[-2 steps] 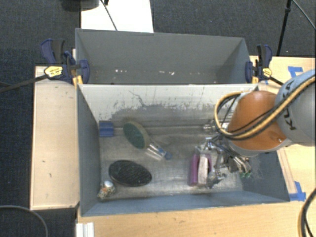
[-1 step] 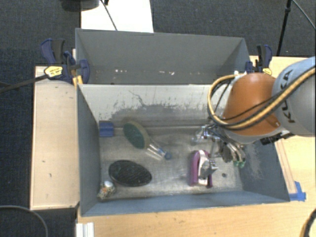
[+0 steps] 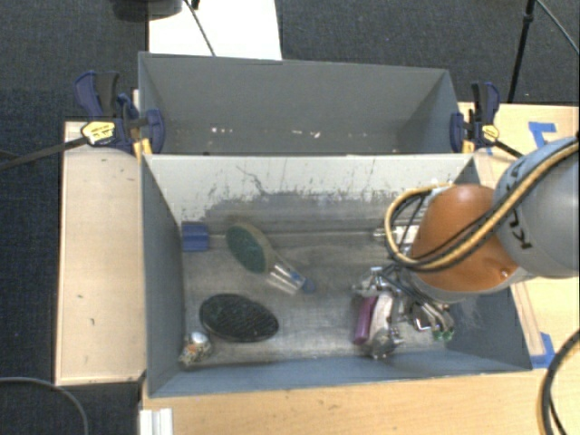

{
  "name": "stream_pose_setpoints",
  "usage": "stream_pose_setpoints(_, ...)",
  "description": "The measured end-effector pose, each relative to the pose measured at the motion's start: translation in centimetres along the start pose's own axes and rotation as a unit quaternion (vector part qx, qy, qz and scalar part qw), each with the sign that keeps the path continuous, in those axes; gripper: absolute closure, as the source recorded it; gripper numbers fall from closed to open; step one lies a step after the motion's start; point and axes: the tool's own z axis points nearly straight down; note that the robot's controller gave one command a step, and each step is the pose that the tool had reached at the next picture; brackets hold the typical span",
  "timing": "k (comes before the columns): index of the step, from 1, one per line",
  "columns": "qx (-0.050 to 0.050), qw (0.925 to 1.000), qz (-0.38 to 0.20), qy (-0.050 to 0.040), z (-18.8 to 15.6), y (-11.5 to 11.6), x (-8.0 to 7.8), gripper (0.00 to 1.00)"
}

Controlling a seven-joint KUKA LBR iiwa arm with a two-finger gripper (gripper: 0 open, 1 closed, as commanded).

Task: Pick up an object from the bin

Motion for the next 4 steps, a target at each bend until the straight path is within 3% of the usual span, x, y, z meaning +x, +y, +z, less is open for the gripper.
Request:
stream_pose_setpoints(1,0.001,0.9991,-0.042,0.0035,0.0,-6.8,-3.3,0.0)
stream_pose_setpoints(2,-0.003,0.9822,-0.188,0.0049,-0.5,-10.9,-3.9,0.0)
stream_pose_setpoints(3,-0.005,0.9822,-0.188,0.0053,-0.5,-10.5,-4.0,1.0)
stream_pose_setpoints(4,-0.004,0.9825,-0.186,0.0056,-0.5,-10.7,-4.0,0.0)
